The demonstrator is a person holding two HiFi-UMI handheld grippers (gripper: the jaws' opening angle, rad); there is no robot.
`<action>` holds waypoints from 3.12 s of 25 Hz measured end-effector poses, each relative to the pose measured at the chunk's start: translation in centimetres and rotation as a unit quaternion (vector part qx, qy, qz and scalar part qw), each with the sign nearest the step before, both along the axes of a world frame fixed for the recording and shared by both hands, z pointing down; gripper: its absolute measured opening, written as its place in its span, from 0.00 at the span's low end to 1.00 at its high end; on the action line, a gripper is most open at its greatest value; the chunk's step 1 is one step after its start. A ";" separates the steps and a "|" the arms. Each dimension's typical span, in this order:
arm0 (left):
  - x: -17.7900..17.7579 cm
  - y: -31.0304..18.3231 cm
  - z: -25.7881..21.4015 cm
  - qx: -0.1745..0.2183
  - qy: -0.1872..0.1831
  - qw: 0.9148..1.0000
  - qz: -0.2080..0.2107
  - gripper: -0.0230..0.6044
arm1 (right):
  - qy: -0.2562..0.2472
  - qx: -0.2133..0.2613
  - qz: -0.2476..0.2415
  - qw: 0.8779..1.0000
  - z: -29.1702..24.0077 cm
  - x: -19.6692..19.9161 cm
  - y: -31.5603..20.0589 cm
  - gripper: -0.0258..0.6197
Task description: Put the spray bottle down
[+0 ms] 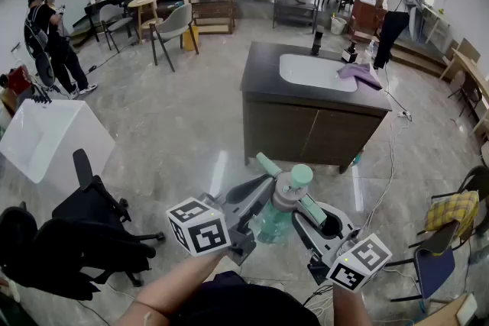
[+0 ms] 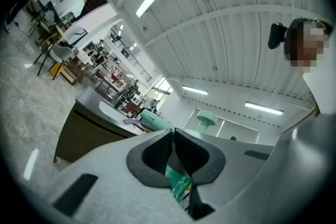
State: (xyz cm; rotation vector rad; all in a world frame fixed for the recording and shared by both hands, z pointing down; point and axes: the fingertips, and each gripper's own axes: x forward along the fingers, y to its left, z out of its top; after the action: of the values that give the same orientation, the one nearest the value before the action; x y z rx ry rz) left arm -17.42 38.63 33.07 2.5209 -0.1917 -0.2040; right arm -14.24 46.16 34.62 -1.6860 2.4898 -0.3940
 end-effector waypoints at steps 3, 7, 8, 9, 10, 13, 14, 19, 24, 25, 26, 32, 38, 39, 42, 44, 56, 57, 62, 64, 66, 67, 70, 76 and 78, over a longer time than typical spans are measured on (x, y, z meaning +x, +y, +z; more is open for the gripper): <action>0.1 0.0 0.1 -0.001 -0.001 1.000 0.000 0.07 | 0.002 -0.001 0.001 1.000 0.1 0.1 0.0 0.21; 0.0 -0.2 0.4 -0.001 -0.002 1.000 0.000 0.07 | 0.003 -0.002 0.003 1.000 0.3 0.0 -0.1 0.21; 0.1 -0.2 0.4 -0.002 -0.002 1.000 0.000 0.07 | 0.002 -0.002 0.004 1.000 0.3 0.0 -0.2 0.21; 0.1 -0.2 0.4 -0.003 -0.001 1.000 -0.001 0.07 | 0.000 -0.002 0.004 1.000 0.3 0.1 -0.2 0.21; 0.1 -0.2 0.3 -0.004 0.000 1.000 -0.001 0.07 | -0.004 -0.001 0.004 1.000 0.3 0.1 -0.2 0.21; 0.2 -0.2 0.0 -0.002 0.005 1.000 0.001 0.07 | -0.020 0.002 0.003 1.000 0.0 0.2 -0.2 0.21; 0.3 -0.2 -0.1 -0.001 0.006 1.000 0.002 0.07 | -0.023 0.003 0.003 1.000 0.0 0.2 -0.2 0.21; 0.0 -0.3 0.1 -0.001 0.005 1.000 0.004 0.07 | -0.021 0.000 0.005 1.000 0.1 -0.1 -0.3 0.21; -0.1 -0.4 0.1 -0.001 0.007 1.000 0.005 0.07 | -0.029 -0.003 0.008 1.000 0.1 -0.2 -0.4 0.21; -0.1 -0.5 0.1 -0.001 0.007 1.000 0.006 0.07 | -0.029 -0.004 0.008 1.000 0.2 -0.3 -0.4 0.21; -0.2 -0.5 0.2 -0.001 0.006 1.000 0.007 0.07 | -0.028 -0.005 0.008 1.000 0.2 -0.3 -0.5 0.21; -0.9 -1.1 0.7 0.003 0.001 1.000 0.010 0.07 | -0.026 -0.011 0.009 1.000 0.6 -1.1 -1.1 0.21; -1.5 -2.5 1.1 -0.002 -0.005 1.000 0.011 0.07 | -0.026 -0.017 0.009 0.999 0.9 -1.7 -2.5 0.21; -1.7 -2.9 1.1 -0.003 -0.006 1.000 0.011 0.07 | -0.026 -0.018 0.008 0.999 1.0 -1.9 -2.9 0.21; -2.4 -4.4 1.4 -0.005 -0.009 1.000 0.010 0.07 | -0.029 -0.021 0.008 0.999 1.3 -2.6 -4.4 0.21; -2.8 -5.5 1.7 -0.006 -0.011 1.000 0.008 0.07 | -0.032 -0.021 0.007 0.999 1.6 -2.9 -5.5 0.21; -4.8 -11.5 2.0 0.005 -0.014 1.000 0.019 0.07 | -0.034 -0.021 0.017 0.999 2.1 -5.1 -11.6 0.21; -5.0 -11.9 2.0 0.004 -0.014 1.000 0.021 0.07 | -0.034 -0.019 0.018 0.999 2.1 -5.3 -12.0 0.21; -6.3 -13.9 2.5 0.000 -0.014 1.000 0.026 0.07 | -0.035 -0.020 0.023 0.999 2.3 -6.6 -13.9 0.21; -6.3 -14.5 2.5 -0.001 -0.014 0.999 0.030 0.07 | -0.035 -0.021 0.027 0.999 2.2 -6.7 -14.5 0.21; -6.2 -14.9 2.4 -0.001 -0.013 0.999 0.034 0.07 | -0.033 -0.024 0.032 0.999 2.1 -6.7 -14.9 0.21; -6.1 -15.1 2.4 -0.001 -0.012 0.999 0.036 0.07 | -0.032 -0.025 0.034 0.999 2.2 -6.6 -15.0 0.21; -5.6 -15.5 2.7 -0.005 -0.009 0.999 0.041 0.07 | -0.026 -0.026 0.038 0.999 2.4 -6.2 -15.4 0.21; -2.9 -16.7 3.2 -0.007 -0.009 0.999 0.036 0.07 | -0.025 -0.027 0.036 0.999 2.9 -3.4 -16.6 0.21; -1.5 -16.9 2.9 -0.004 -0.006 0.999 0.035 0.07 | -0.024 -0.023 0.034 0.999 2.6 -1.9 -16.9 0.21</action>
State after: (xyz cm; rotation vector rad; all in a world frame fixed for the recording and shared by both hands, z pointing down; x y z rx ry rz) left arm -18.89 21.72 35.95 2.5164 -0.1101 -0.1588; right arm -16.15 29.29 37.21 -1.7513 2.4002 -0.4831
